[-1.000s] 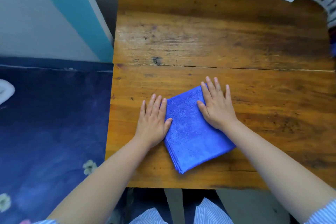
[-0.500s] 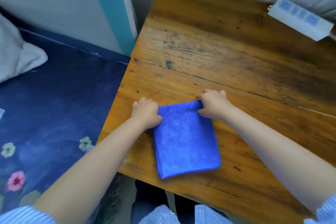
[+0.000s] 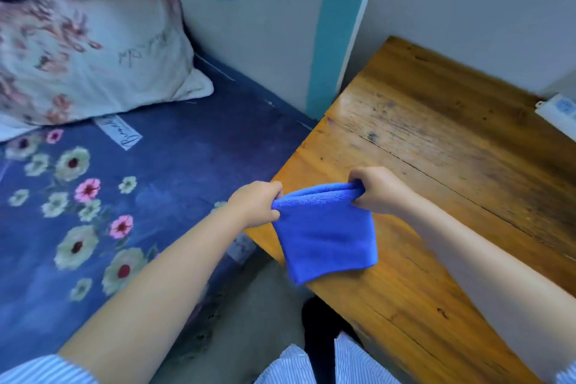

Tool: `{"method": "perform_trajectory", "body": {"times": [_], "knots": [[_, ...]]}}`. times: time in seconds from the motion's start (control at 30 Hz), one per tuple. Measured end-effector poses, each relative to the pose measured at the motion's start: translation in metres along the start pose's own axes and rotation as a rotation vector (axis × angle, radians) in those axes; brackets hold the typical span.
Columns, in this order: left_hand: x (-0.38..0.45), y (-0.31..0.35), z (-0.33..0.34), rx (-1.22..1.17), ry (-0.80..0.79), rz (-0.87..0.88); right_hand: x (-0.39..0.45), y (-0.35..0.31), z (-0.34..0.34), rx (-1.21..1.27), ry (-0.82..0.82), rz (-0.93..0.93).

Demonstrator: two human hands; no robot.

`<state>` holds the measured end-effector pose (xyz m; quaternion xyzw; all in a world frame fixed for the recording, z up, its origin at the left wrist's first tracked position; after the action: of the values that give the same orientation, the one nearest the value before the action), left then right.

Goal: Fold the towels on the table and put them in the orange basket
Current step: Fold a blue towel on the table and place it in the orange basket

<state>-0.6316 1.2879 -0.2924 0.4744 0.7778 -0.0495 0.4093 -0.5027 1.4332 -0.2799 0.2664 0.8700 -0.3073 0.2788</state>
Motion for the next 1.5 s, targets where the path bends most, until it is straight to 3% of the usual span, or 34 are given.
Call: {"method": "perform_trajectory", "body": {"times": [0.17,0.5,0.73,1.07,1.37,1.5], "knots": [[-0.103,-0.07,0.006,-0.077,0.162,-0.128,-0.026,-0.106,0.019,-0.062,0.104,-0.183],[-0.358,-0.2,0.045,0.085,0.493,-0.426,-0.104,-0.337,0.102,-0.134,0.218,-0.623],[-0.496,-0.254,0.075,-0.041,0.675,-0.622,-0.14,-0.472,0.144,-0.195,0.213,-0.854],[-0.557,-0.348,0.085,-0.283,0.741,-0.739,-0.109,-0.604,0.167,-0.25,0.159,-0.996],[-0.537,-0.503,0.033,-0.488,0.773,-0.793,0.016,-0.724,0.173,-0.196,0.053,-1.016],[-0.53,-0.563,0.012,-0.499,0.814,-0.884,0.06,-0.772,0.168,-0.168,0.078,-1.034]]}}
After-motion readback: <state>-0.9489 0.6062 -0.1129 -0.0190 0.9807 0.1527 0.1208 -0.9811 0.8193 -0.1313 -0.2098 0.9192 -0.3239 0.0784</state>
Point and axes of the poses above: each hand's wrist, its own x-axis towards the middle knuckle, its own z-axis out of the palm, y = z × x, the point moved 5 cm from there along x, towards the middle knuckle, and after that the axes turned 12 degrees about -y, right-handed, at the moved point
